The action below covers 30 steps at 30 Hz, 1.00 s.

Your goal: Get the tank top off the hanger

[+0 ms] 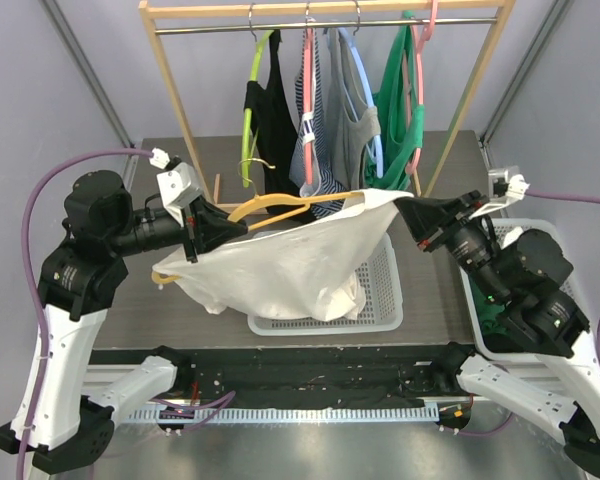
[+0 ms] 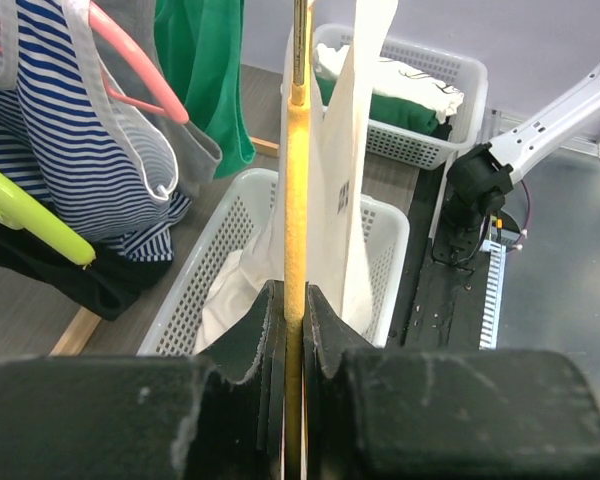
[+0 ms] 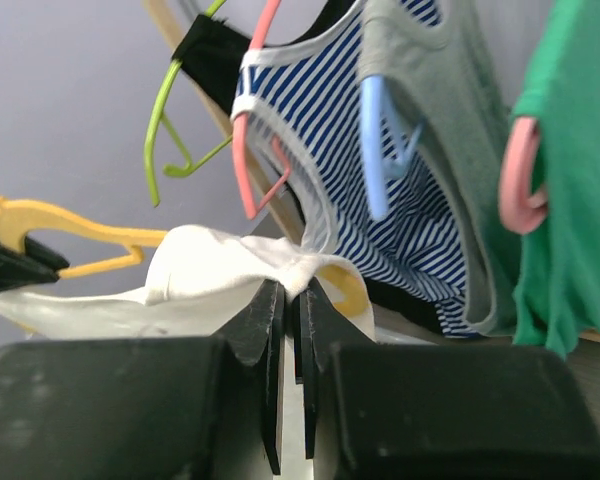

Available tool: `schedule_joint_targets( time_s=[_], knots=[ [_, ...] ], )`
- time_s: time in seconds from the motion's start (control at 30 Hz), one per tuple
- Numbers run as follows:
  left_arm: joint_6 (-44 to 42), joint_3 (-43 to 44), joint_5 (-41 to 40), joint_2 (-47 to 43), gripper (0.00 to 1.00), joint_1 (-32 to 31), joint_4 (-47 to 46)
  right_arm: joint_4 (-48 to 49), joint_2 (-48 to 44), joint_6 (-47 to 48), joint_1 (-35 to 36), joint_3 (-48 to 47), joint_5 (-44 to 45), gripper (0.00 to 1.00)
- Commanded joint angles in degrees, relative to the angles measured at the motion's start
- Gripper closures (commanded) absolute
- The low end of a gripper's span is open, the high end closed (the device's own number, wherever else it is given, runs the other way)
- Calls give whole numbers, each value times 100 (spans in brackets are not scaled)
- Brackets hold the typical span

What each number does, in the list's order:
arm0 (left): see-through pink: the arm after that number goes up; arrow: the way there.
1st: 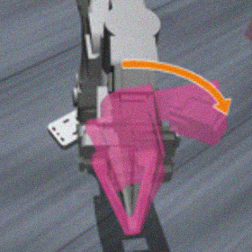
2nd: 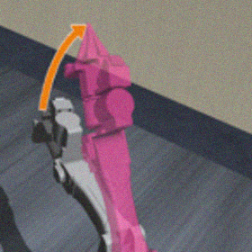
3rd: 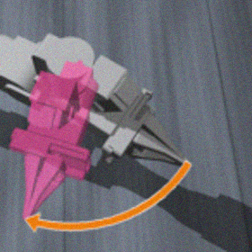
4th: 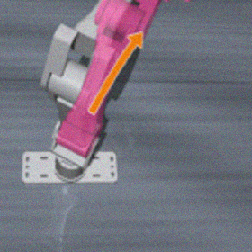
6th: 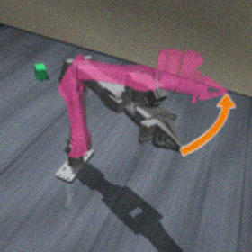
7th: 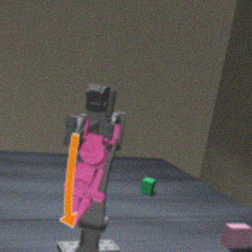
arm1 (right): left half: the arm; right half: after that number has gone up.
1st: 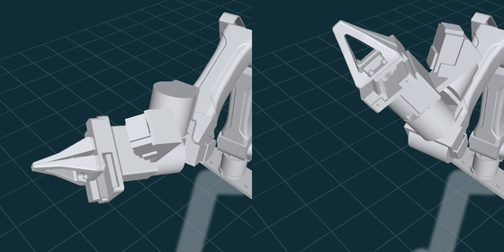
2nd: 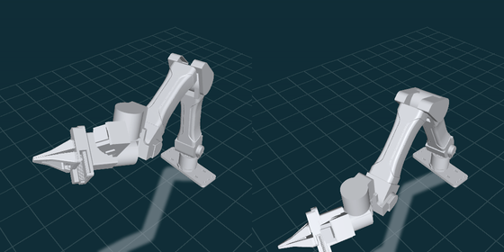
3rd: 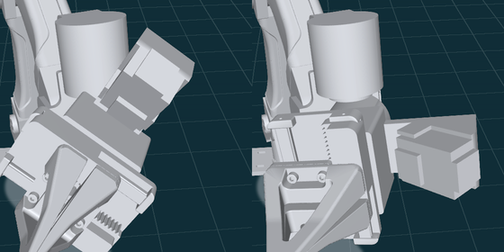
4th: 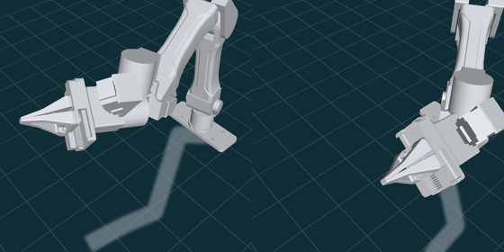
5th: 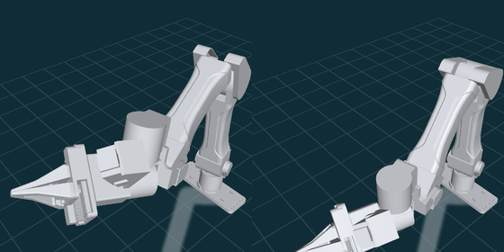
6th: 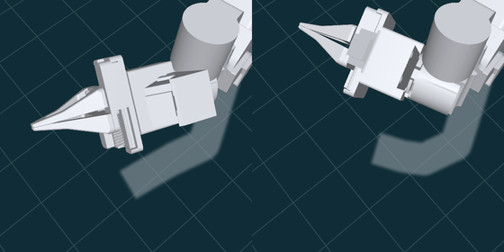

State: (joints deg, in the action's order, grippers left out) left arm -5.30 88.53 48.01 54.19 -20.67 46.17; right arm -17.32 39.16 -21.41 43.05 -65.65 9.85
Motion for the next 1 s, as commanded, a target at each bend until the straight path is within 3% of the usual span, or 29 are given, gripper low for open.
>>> schedule_joint_targets(
  time_s=[0.0,0.23,0.53,0.67,0.8,0.97],
  knots=[
    [-156,111,-20,-49,100,-8,-30,27,-57,-74,20,-229,1508,92],
    [-217,375,217,-49,100,-8,251,-516,311,-232,11,-413,2828,92],
    [310,911,481,56,100,-8,340,-1080,400,-425,19,-239,3357,94],
    [502,955,438,161,100,-16,60,-1115,163,-382,19,69,2814,94],
    [1091,1130,323,539,100,-200,-617,-1036,83,-171,19,377,1349,91],
    [1409,1867,-2,1373,100,-850,-917,-1045,189,-4,19,281,650,74]
  ],
)
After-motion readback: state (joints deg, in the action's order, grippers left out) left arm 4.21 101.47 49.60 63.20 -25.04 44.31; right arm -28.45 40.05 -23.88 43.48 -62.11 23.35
